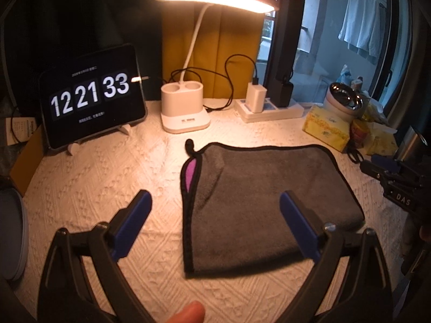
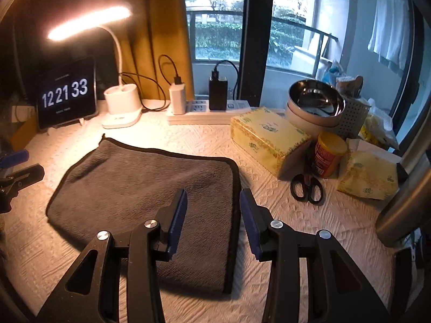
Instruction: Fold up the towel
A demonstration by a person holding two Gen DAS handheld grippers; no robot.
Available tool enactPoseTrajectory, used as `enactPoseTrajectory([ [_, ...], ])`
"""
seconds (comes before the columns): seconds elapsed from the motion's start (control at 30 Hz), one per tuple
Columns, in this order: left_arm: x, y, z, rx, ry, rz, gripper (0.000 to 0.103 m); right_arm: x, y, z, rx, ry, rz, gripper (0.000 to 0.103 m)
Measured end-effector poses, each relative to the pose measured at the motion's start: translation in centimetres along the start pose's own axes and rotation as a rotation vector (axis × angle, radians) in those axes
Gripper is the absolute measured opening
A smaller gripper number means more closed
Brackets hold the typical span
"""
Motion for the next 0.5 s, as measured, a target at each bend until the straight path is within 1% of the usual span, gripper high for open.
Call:
enactPoseTrajectory([
  [0.1,1.3,0.2,0.5,0.016,-0.009,-0.008,0.097,1.5,0.2,0.0,-0.003,-0.019,-0.002,0.043],
  [0.23,3.6,0.3,0.9,0.021,-0.05,-0.02,0.097,3.4,0.4,0.3,-0.009,-0.044,0.001,0.043],
  [0.33,5.2,0.2,1.2,0.01,-0.088,-0.026,0.097,4.8,0.5,0.6,-0.011,-0.06,0.0,0.043],
  [0.5,7.4,-0.4,2.0,-0.017,-0.118,-0.025,0.097,6.9,0.8,1.0,-0.006,-0.087,-0.001,0.043],
])
Point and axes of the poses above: each gripper's, at about its wrist camera, not at the fingertips, and x roughly against the way its jaws point, y to its left, z to its underside, the point moved 8 cm from there along -x, roughly the way its jaws point, and after that the axes turned 9 degrees about z, right-handed, at the moved point
